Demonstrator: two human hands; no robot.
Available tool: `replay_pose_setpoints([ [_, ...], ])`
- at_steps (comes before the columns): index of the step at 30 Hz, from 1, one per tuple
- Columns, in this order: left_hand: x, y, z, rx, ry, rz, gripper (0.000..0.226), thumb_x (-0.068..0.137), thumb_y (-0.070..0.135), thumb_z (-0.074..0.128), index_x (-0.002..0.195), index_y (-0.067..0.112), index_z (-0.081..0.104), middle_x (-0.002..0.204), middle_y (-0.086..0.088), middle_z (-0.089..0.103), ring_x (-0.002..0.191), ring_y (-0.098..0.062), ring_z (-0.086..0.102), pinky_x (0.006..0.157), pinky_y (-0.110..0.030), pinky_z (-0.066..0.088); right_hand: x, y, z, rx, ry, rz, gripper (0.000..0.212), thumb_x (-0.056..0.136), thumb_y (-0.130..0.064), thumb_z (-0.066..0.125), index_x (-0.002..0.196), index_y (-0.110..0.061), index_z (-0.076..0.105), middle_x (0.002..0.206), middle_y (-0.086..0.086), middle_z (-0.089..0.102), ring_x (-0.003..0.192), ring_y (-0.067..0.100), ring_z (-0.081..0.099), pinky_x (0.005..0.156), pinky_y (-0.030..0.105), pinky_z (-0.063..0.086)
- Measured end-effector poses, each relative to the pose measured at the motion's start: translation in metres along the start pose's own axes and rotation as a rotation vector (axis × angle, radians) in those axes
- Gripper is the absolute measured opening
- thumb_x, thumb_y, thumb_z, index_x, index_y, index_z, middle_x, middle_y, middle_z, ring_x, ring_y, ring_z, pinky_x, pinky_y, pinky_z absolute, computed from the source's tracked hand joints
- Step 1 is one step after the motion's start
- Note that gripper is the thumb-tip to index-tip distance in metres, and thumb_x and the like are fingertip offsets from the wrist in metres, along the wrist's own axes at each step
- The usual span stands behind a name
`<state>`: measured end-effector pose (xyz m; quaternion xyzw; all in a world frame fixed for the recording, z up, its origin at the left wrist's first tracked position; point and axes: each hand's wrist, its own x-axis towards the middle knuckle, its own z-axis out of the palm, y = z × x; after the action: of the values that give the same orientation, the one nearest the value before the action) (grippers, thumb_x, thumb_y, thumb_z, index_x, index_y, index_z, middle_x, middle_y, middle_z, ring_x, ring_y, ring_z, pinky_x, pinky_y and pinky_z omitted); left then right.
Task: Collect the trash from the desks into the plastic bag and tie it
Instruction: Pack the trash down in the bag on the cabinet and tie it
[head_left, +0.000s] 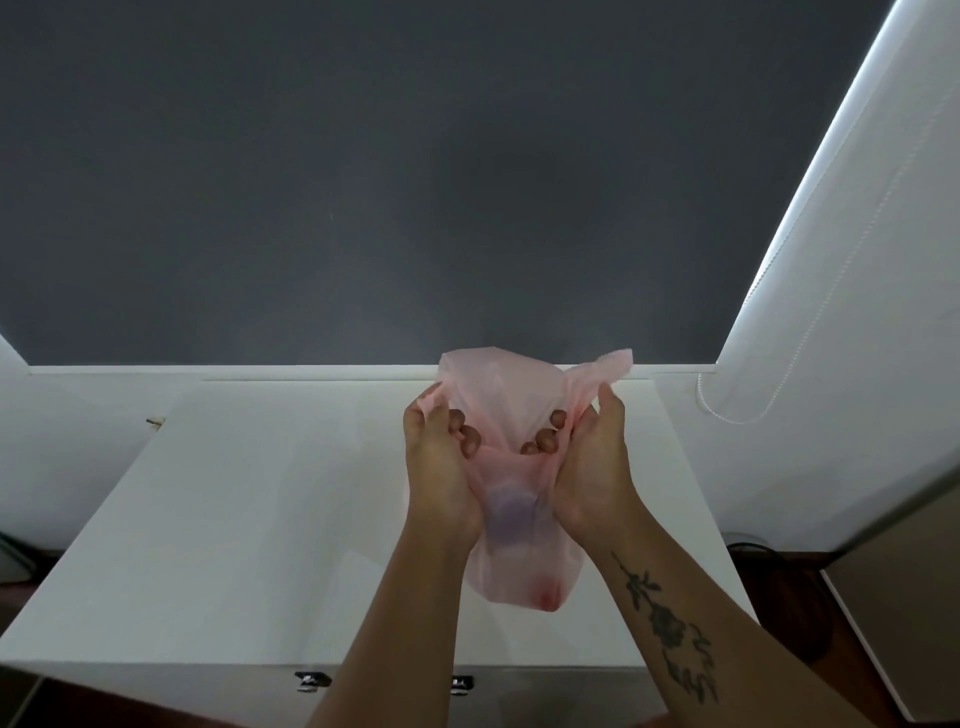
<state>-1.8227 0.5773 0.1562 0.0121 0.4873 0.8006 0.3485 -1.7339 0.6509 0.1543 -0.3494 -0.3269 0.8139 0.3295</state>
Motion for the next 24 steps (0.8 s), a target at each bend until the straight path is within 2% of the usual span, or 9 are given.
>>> replay_pose_setpoints([
  [3,-0.006,0.005,0.004,-0.032,-0.119,-0.145,0.032,0.094,0.046,0.055,0.100,0.018,0.069,0.078,0.000,0.069,0.070,-0.017,0.067,0.077,-0.035,0.057,0.000,0.000,-0.003,-0.128,0.042,-0.043,0.037,0.097,-0.028,0.038,0.070,-0.012,0.059,0.063,0.007,0.062,0.062,0.023,0.061,0.053,0.027,0.054],
  [6,0.003,-0.001,0.000,0.179,-0.068,0.039,0.016,0.099,0.035,0.054,0.111,0.031,0.063,0.082,0.002,0.065,0.070,-0.016,0.056,0.076,-0.034,0.057,0.003,0.003,-0.003,-0.220,0.065,-0.100,0.030,0.101,-0.034,0.046,0.113,-0.017,0.067,0.106,0.010,0.072,0.095,0.032,0.070,0.074,0.045,0.061],
  [8,0.007,-0.001,-0.002,0.243,-0.074,0.129,0.023,0.103,0.029,0.048,0.125,0.028,0.055,0.079,0.008,0.068,0.059,-0.011,0.048,0.067,-0.024,0.052,0.006,0.004,-0.007,-0.250,0.103,-0.163,0.031,0.099,-0.034,0.051,0.125,-0.021,0.061,0.115,0.008,0.068,0.101,0.033,0.068,0.082,0.049,0.059],
  [10,0.009,0.000,-0.005,0.271,-0.125,0.120,0.033,0.102,0.034,0.048,0.126,0.015,0.060,0.066,0.005,0.062,0.058,-0.012,0.047,0.070,-0.022,0.052,0.008,0.004,-0.010,-0.218,0.143,-0.163,0.029,0.096,-0.032,0.057,0.121,-0.017,0.063,0.103,0.013,0.069,0.091,0.036,0.067,0.085,0.053,0.057],
  [12,0.007,0.000,-0.007,0.248,-0.161,0.107,0.033,0.099,0.035,0.053,0.113,0.009,0.067,0.074,-0.002,0.065,0.064,-0.014,0.051,0.076,-0.028,0.053,0.010,0.004,-0.014,-0.188,0.187,-0.138,0.028,0.095,-0.029,0.059,0.112,-0.007,0.066,0.087,0.016,0.065,0.076,0.032,0.061,0.085,0.046,0.058],
  [14,0.007,0.000,-0.009,0.173,-0.146,0.087,0.028,0.095,0.032,0.060,0.102,0.006,0.067,0.090,-0.001,0.072,0.062,-0.010,0.053,0.071,-0.027,0.054,0.011,0.005,-0.014,-0.150,0.206,-0.130,0.029,0.096,-0.027,0.059,0.111,-0.003,0.064,0.088,0.010,0.070,0.070,0.024,0.059,0.079,0.038,0.058],
  [17,0.007,0.002,-0.010,0.116,-0.170,0.062,0.025,0.093,0.032,0.062,0.099,0.010,0.071,0.084,0.001,0.068,0.057,-0.008,0.051,0.069,-0.026,0.054,0.015,0.003,-0.012,-0.149,0.232,-0.168,0.020,0.096,-0.027,0.058,0.110,-0.011,0.059,0.095,0.004,0.076,0.067,0.019,0.066,0.073,0.035,0.059],
  [21,0.010,0.008,-0.009,0.146,-0.264,0.038,0.032,0.091,0.033,0.061,0.113,0.010,0.064,0.097,0.002,0.074,0.057,-0.009,0.049,0.071,-0.027,0.055,0.015,0.001,-0.008,-0.431,0.214,-0.305,0.020,0.099,-0.038,0.050,0.102,-0.022,0.061,0.083,0.000,0.074,0.063,0.019,0.069,0.063,0.027,0.058],
  [24,0.011,0.008,-0.008,0.165,-0.303,0.040,0.025,0.085,0.031,0.065,0.095,0.008,0.063,0.094,0.001,0.074,0.057,-0.011,0.045,0.063,-0.023,0.049,0.020,0.003,-0.006,-0.677,0.189,-0.431,0.031,0.101,-0.041,0.043,0.094,-0.019,0.065,0.077,0.002,0.066,0.067,0.015,0.061,0.063,0.022,0.053],
])
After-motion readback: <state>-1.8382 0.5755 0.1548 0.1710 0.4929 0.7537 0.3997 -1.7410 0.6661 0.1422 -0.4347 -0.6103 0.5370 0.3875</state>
